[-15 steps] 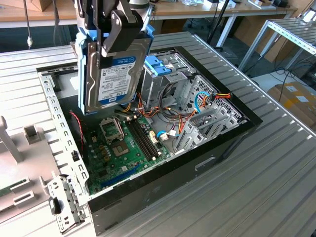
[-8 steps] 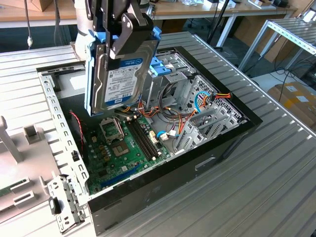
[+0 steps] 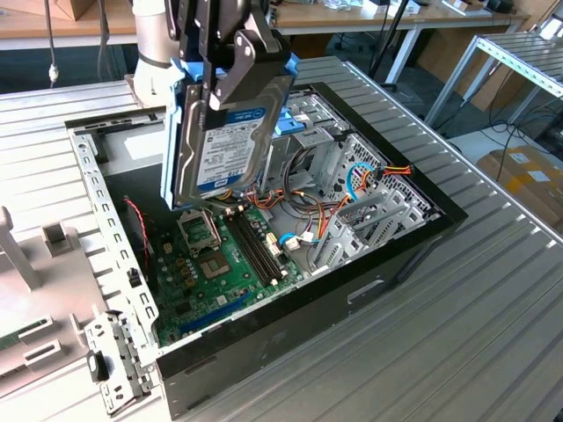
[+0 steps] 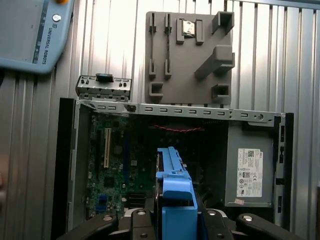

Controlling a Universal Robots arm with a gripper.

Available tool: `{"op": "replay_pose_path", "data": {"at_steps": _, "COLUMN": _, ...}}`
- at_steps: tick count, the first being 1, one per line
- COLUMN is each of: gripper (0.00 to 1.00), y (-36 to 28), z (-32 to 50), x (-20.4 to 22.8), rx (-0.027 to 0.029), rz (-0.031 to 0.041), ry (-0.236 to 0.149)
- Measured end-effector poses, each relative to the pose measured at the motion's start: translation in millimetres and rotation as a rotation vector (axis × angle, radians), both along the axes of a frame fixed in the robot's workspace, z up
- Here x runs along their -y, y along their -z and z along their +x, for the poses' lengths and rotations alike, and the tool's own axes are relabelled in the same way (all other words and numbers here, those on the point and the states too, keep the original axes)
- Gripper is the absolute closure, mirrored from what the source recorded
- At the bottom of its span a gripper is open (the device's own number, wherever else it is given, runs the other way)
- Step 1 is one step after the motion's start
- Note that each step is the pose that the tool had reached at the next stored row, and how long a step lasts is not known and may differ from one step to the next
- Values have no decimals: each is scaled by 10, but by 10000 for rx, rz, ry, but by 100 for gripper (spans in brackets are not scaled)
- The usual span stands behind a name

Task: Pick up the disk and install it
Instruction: 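Pick up the disk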

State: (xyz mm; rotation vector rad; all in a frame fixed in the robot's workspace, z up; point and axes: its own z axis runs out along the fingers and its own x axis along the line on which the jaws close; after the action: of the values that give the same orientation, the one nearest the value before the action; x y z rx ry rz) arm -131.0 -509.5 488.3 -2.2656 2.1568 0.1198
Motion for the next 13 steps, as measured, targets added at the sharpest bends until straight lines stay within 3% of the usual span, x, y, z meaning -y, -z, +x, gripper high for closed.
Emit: {"op": "replay_pose_path", "data": {"at_steps": 13, "gripper": 63, "y": 8, "z": 194, "x": 138, "rx": -8, "rz": -1, "ry": 1}}
